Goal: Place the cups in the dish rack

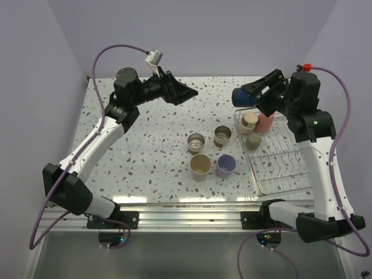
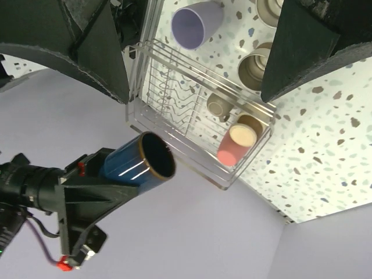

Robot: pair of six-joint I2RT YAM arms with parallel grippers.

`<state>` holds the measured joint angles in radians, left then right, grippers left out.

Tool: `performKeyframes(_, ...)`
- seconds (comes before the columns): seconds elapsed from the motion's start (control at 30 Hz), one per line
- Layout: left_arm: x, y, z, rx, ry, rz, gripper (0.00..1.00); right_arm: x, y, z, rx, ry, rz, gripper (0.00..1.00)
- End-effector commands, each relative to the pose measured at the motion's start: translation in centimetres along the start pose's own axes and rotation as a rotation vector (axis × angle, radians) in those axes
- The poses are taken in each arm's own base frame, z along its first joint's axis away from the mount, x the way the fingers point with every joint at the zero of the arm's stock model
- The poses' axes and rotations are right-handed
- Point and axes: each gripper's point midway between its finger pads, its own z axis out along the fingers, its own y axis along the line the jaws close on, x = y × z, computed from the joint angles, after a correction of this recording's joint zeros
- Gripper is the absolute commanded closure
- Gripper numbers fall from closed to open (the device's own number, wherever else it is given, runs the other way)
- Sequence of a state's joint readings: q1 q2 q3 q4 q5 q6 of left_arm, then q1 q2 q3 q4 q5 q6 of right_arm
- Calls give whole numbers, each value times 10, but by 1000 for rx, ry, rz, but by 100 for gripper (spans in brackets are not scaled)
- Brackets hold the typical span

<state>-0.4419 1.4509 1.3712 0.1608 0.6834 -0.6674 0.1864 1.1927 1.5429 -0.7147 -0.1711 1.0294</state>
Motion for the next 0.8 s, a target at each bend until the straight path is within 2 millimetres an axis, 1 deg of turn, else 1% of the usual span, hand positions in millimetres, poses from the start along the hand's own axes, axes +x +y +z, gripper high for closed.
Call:
performKeyframes(0.0, -9, 7, -15, -72, -21, 43, 2, -28, -5, -37, 54, -126, -153, 100)
performKeyframes(0.03, -5, 11, -18, -83, -15, 36, 2, -31, -18, -40, 117, -142, -170, 100)
performKeyframes(0.1, -2, 15, -21, -96, -7, 37, 2, -37, -26, -47, 166, -164, -226, 100)
performKeyframes(0.13, 2, 19, -22, -109, -1, 30, 2, -38, -35, -50, 210, -163, -239, 100)
performKeyframes(0.17, 4, 19, -24, -111, 3, 29, 2, -44, -42, -53, 253, -193, -256, 100)
performKeyframes(0.2, 7, 21, -25, -113, 9, 31, 2, -49, -44, -57, 275, -208, -285, 100)
performKeyframes(0.23, 12, 25, -26, -122, 18, 24, 2, -49, -50, -60, 310, -205, -299, 100)
performKeyframes(0.27, 14, 25, -28, -123, 22, 24, 2, -55, -56, -62, 349, -226, -315, 100)
performKeyframes(0.4, 26, 34, -33, -140, 49, 11, 2, -62, -77, -67, 458, -236, -362, 100)
performKeyframes(0.5, 33, 34, -35, -130, 60, -3, 3, -65, -94, -61, 529, -225, -373, 100)
performKeyframes(0.53, 40, 36, -37, -129, 73, -16, 3, -65, -99, -59, 550, -218, -375, 100)
performKeyframes(0.57, 42, 35, -37, -125, 77, -21, 3, -68, -106, -57, 574, -220, -370, 100)
performKeyframes(0.6, 44, 34, -38, -119, 78, -22, 3, -68, -114, -52, 601, -203, -368, 100)
performKeyframes(0.63, 52, 37, -39, -119, 92, -35, 3, -70, -118, -48, 610, -198, -363, 100)
performKeyframes(0.7, 57, 37, -42, -116, 99, -42, 4, -75, -130, -43, 643, -193, -338, 100)
performKeyframes(0.73, 62, 39, -43, -118, 107, -47, 4, -77, -136, -37, 657, -182, -332, 100)
performKeyframes(0.77, 64, 38, -44, -116, 108, -48, 4, -81, -142, -36, 678, -186, -324, 100)
